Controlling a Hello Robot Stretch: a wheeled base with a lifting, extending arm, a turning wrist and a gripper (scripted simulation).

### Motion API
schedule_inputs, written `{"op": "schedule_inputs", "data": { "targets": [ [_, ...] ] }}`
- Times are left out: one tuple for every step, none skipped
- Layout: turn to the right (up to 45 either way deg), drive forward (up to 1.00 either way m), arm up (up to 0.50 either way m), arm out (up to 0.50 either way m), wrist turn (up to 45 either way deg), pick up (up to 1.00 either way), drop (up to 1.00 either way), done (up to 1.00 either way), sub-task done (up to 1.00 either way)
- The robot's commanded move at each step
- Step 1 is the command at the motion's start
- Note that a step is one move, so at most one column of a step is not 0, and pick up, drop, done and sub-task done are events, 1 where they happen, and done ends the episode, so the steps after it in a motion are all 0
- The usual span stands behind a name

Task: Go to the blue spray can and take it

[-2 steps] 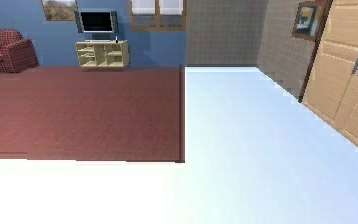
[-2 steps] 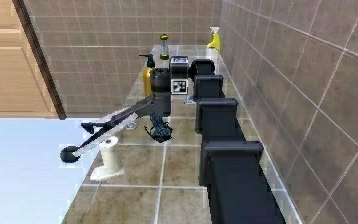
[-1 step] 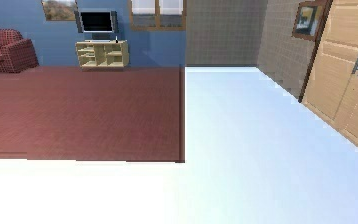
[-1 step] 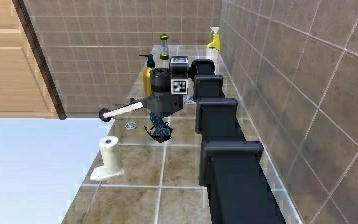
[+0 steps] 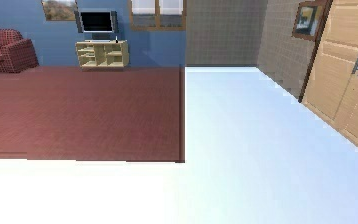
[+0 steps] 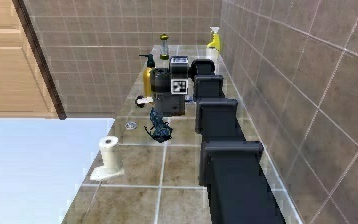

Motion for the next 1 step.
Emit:
{"op": "schedule_inputs", "data": {
  "targets": [
    [0.0,0.00,-0.12,0.00,0.0,0.00,0.00,0.00,0.00]
  ]
}}
